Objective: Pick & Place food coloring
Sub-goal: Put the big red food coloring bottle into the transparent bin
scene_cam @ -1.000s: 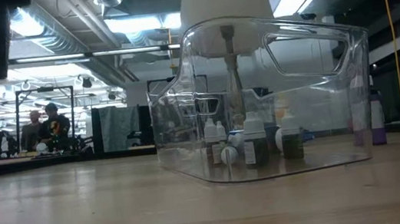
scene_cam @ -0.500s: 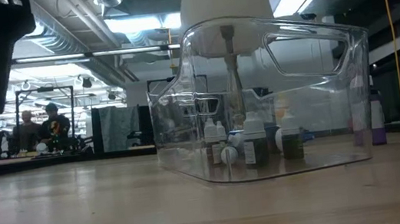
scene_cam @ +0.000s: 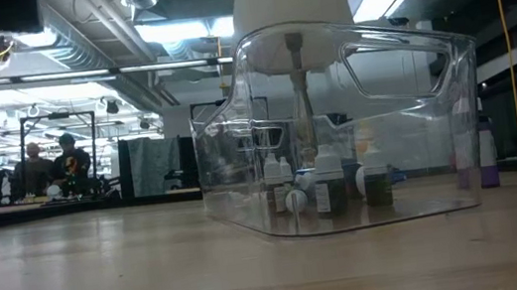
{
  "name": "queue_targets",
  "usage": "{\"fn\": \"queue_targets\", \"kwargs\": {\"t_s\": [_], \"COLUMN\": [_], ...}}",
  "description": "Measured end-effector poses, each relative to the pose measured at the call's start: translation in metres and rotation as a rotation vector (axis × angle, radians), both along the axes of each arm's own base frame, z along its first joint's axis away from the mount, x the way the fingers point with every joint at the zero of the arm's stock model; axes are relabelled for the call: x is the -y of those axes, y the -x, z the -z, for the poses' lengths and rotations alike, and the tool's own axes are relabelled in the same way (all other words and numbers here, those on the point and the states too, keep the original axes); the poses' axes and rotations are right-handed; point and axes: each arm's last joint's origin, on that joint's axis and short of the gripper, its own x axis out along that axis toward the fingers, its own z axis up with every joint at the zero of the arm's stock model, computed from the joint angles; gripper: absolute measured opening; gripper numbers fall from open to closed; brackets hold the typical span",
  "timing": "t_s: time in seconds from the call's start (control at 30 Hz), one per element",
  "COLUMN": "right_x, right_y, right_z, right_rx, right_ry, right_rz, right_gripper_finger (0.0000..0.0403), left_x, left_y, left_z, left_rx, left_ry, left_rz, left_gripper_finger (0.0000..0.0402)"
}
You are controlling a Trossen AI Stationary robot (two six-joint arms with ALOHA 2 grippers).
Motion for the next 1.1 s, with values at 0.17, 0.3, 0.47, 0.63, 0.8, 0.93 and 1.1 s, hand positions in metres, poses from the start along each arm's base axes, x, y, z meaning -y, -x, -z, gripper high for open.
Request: {"fn": "queue_targets", "kwargs": {"t_s": [0.17, 0.3, 0.47, 0.63, 0.8, 0.93, 1.1], "right_x": [0.0, 0.0, 0.0, 0.0, 0.0, 0.0, 0.0], "right_y": [0.0, 0.0, 0.0, 0.0, 0.0, 0.0, 0.001], "right_z": [0.0, 0.0, 0.0, 0.0, 0.0, 0.0, 0.004], "right_rx": [0.0, 0.0, 0.0, 0.0, 0.0, -0.001, -0.04], "right_ry": [0.0, 0.0, -0.001, -0.001, -0.003, -0.003, 0.011], "right_rz": [0.0, 0.0, 0.0, 0.0, 0.001, 0.001, -0.005], "right_gripper_finger": [0.0123, 0.0123, 0.0123, 0.0123, 0.0123, 0.0123, 0.0123], "left_x": [-0.01, -0.038, -0.084, -0.133, -0.181, -0.211, -0.224], "left_y": [-0.002, -0.001, -0.006, -0.022, -0.034, -0.043, -0.065], "left_z": [-0.038, -0.09, -0.13, -0.139, -0.138, -0.137, -0.119], "left_rx": [0.103, 0.223, 0.271, 0.262, 0.244, 0.256, 0.272], "left_ry": [0.025, -0.023, -0.105, -0.163, -0.225, -0.256, -0.207], "left_rz": [-0.027, -0.092, -0.071, -0.013, -0.014, -0.021, 0.048], "left_gripper_finger": [0.0139, 0.0139, 0.0139, 0.0139, 0.0138, 0.0138, 0.0138]}}
